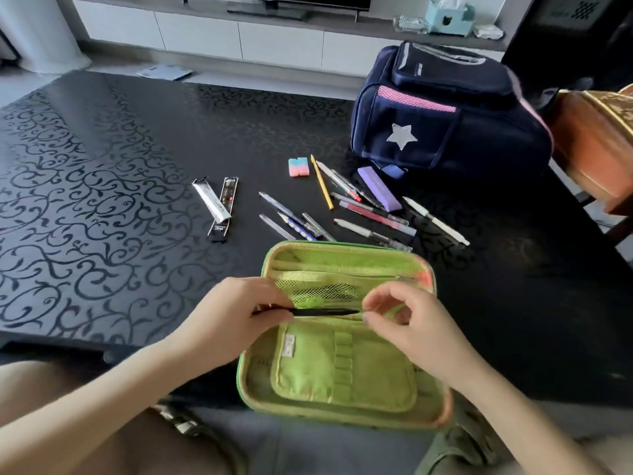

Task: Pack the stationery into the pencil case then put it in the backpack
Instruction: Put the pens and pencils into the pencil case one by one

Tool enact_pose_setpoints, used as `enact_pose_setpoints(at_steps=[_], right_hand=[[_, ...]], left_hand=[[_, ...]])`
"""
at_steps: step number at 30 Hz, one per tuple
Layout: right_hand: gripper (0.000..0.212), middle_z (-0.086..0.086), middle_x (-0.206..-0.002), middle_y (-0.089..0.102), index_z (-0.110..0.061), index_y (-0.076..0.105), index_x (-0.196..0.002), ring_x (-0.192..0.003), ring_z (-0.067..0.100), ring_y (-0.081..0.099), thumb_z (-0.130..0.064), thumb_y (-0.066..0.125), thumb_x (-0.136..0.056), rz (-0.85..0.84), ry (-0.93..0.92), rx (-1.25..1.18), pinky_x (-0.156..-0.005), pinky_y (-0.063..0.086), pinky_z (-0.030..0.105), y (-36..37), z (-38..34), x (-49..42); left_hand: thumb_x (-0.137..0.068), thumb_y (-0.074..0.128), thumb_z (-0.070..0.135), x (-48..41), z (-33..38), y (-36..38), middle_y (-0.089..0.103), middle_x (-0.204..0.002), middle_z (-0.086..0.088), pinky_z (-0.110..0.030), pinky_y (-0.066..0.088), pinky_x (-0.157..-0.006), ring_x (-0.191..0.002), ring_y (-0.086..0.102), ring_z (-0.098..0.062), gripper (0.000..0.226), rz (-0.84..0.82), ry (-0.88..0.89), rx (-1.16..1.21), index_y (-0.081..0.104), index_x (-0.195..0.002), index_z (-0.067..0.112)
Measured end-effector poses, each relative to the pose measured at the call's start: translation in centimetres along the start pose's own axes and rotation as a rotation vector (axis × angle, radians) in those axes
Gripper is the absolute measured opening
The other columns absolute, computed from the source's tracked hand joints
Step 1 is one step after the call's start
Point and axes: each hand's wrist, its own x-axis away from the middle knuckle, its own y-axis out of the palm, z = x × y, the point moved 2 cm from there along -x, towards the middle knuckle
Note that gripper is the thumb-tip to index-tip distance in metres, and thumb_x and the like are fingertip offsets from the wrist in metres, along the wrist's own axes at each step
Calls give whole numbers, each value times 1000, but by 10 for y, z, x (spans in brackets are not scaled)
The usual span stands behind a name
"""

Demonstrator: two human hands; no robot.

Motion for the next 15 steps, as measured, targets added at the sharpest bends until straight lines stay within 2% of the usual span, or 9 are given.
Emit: enact_pose_setpoints(at_steps=[2,4,6,10,12,15], right_hand=[[7,-15,-85,64,-26,65,-84,-88,0,57,-20,66,-82,50,-54,176,-72,44,11,-5,10,13],[4,-18,-84,62,-25,66,-84,-91,-1,53,-20,65,-83,77,-80,266,-75,42,12,-8,18,22],[4,-19,-82,61,-24,66,-82,-90,-1,53,-20,64,-83,102,-115,318,-76,42,12,-10,23,27],[5,-18,-81,60,-22,66,-81,-87,-1,54,-19,63,-84,109,-142,346,-76,42,13,-10,27,28],[5,-18,-80,60,-22,66,-81,-86,-1,53,-19,63,-84,105,-153,351,-77,42,14,-9,27,26],[4,-19,-80,59,-22,66,-82,-85,-2,53,-19,64,-84,100,-170,366,-77,43,14,-8,25,23]], left_hand=[[-76,52,47,11,-8,-6,66,-74,14,-11,43,-64,-72,55,-1,32,15,62,-114,74,-82,24],[-78,47,44,20,-12,-8,63,-71,13,-15,45,-63,-67,55,-5,34,6,106,-226,74,-83,24],[-80,44,42,25,-12,-8,60,-69,12,-25,50,-57,-63,57,-11,33,9,141,-335,73,-82,27],[-77,41,38,19,1,1,60,-63,12,-24,50,-45,-57,59,-16,32,48,194,-459,70,-68,30],[-76,43,36,10,9,8,59,-61,12,-24,49,-43,-57,59,-15,29,14,216,-490,68,-63,30],[-68,59,32,-2,19,16,56,-56,11,-20,47,-42,-54,58,-14,13,-58,298,-511,66,-59,30]])
